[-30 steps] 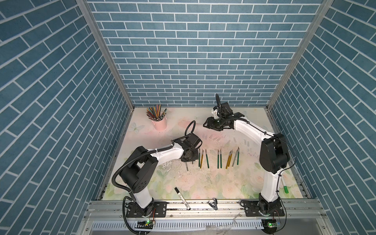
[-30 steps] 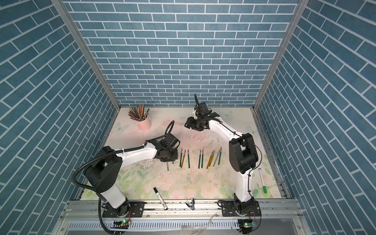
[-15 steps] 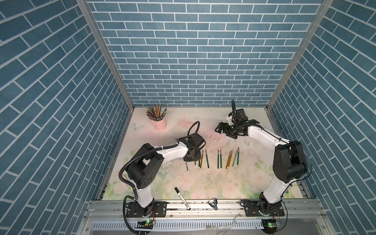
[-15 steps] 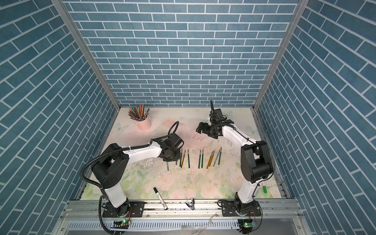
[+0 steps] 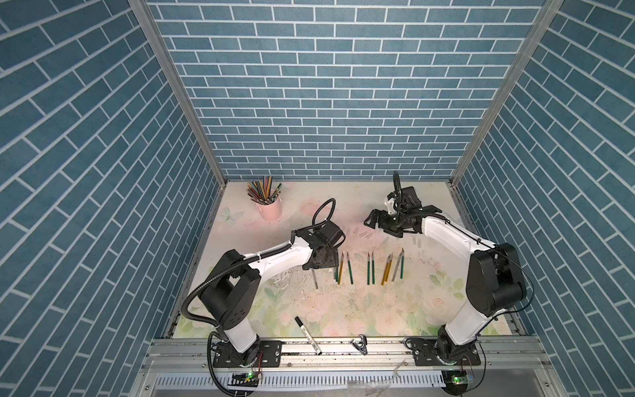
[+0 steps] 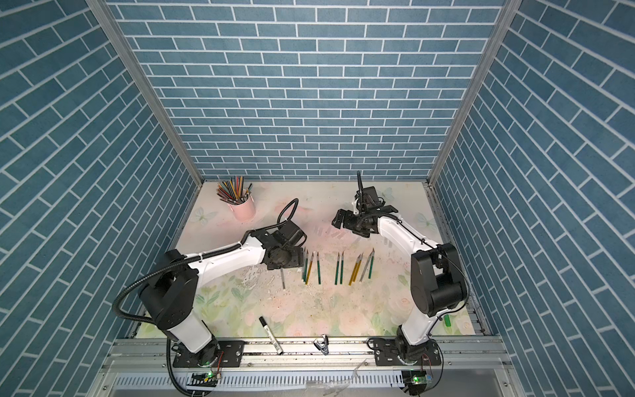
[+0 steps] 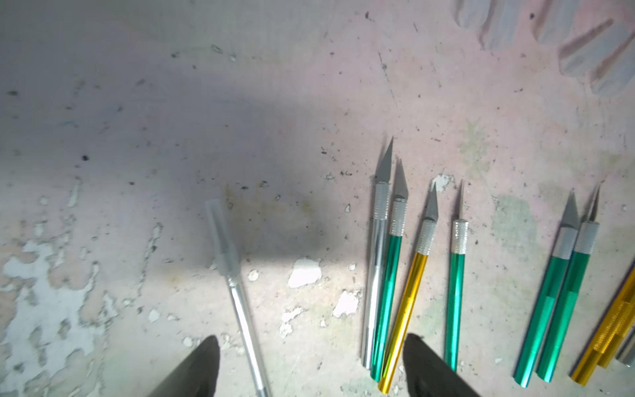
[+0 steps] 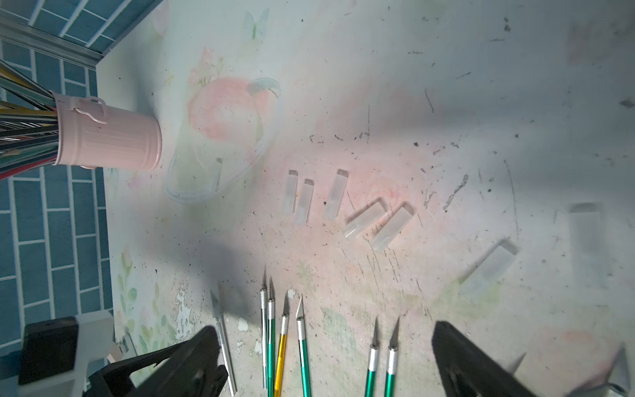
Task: Remove protective caps from carving knives
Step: Place the carving knife at the center of the board, then pick up the carving knife from the center of the board.
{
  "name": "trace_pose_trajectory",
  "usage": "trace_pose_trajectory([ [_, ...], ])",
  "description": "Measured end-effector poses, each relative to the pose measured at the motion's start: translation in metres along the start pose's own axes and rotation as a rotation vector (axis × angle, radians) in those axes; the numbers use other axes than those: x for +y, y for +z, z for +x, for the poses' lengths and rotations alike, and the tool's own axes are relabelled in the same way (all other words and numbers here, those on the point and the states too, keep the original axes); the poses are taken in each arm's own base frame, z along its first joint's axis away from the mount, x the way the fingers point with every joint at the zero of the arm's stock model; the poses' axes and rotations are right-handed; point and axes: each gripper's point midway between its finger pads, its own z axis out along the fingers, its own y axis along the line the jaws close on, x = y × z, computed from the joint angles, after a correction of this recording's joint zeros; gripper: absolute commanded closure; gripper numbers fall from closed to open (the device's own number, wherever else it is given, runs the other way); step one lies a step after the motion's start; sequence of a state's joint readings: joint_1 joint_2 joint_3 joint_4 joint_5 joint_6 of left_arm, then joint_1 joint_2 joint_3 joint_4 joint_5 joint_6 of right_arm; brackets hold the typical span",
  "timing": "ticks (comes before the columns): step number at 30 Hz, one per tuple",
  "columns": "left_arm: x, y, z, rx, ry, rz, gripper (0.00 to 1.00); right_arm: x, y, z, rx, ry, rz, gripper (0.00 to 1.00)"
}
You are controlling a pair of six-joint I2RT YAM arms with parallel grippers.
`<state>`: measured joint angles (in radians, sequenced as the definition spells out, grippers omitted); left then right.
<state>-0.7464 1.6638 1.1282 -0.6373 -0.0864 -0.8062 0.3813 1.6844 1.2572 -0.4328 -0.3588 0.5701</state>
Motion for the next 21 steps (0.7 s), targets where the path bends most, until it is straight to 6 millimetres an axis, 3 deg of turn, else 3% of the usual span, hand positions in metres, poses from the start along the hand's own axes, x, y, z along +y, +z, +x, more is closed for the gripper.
trace_pose_trajectory([
  [4,0.011,-0.008,0.0,-0.01,-0.024,-0.03,0.08,0.002,-0.001,0.001,0.006,0.0,-0.011,0.02],
  [11,0.034,0.003,0.024,0.057,-0.082,-0.115,0.2,0.006,-0.003,0.003,0.008,-0.003,-0.033,0.02],
  [17,0.038,0.012,0.034,0.086,-0.099,-0.139,0.36,0.011,-0.003,0.004,0.014,-0.006,-0.06,0.02],
  [21,0.039,0.019,0.038,0.105,-0.095,-0.153,0.4,0.012,-0.003,0.003,0.012,-0.008,-0.068,0.02],
])
